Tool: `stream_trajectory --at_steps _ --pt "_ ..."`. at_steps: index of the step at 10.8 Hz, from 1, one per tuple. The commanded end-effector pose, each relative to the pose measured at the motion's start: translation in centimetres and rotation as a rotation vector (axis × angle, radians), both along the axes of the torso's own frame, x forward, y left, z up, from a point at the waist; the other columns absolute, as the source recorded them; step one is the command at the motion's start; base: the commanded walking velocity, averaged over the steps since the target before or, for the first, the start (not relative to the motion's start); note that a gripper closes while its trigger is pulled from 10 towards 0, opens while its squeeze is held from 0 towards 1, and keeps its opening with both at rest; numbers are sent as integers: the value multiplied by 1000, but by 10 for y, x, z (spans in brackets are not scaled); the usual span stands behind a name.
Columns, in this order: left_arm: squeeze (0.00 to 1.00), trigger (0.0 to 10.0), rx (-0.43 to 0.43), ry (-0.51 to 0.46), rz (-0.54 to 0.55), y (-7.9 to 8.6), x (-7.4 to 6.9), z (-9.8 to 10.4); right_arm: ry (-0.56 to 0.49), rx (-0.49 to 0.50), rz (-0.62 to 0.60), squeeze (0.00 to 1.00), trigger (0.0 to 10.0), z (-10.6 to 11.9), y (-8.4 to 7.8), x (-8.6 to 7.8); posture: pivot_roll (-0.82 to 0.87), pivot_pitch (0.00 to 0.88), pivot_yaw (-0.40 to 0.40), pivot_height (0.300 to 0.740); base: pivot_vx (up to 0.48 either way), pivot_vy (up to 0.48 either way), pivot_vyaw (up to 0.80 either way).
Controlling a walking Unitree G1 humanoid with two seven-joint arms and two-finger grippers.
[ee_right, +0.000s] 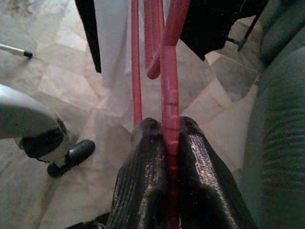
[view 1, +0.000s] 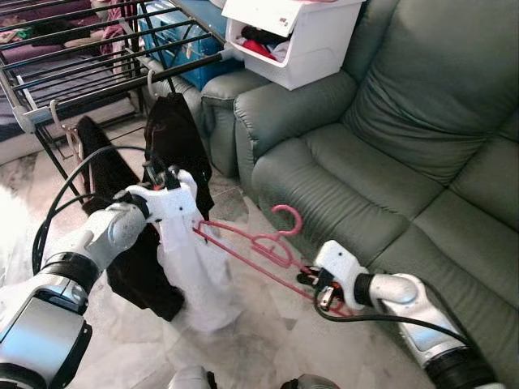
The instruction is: Hang hanger
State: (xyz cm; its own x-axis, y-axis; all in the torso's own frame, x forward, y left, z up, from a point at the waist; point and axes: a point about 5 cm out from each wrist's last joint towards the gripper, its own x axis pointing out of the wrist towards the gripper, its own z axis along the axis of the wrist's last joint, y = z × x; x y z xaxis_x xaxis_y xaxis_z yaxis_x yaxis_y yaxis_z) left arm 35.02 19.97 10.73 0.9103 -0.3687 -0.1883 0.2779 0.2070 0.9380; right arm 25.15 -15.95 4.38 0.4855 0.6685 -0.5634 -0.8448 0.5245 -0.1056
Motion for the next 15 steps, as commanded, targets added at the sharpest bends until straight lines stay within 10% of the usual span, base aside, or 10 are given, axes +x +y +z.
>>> stream_trajectory --at_steps 1,9,15 --pt "0 10000 -57 -87 -32 -9 9 21 -15 -16 -6 0 10000 4 -3 5 -53 0 -15 740 0 0 0" --pt "0 10000 -411 -261 -126 -18 1 65 14 8 -290 0 10000 -10 -14 22 -36 0 -33 740 0 0 0" --pt "0 10000 -650 -191 -472 -114 -27 84 118 233 -645 0 10000 -13 -21 41 -39 0 -25 740 0 0 0"
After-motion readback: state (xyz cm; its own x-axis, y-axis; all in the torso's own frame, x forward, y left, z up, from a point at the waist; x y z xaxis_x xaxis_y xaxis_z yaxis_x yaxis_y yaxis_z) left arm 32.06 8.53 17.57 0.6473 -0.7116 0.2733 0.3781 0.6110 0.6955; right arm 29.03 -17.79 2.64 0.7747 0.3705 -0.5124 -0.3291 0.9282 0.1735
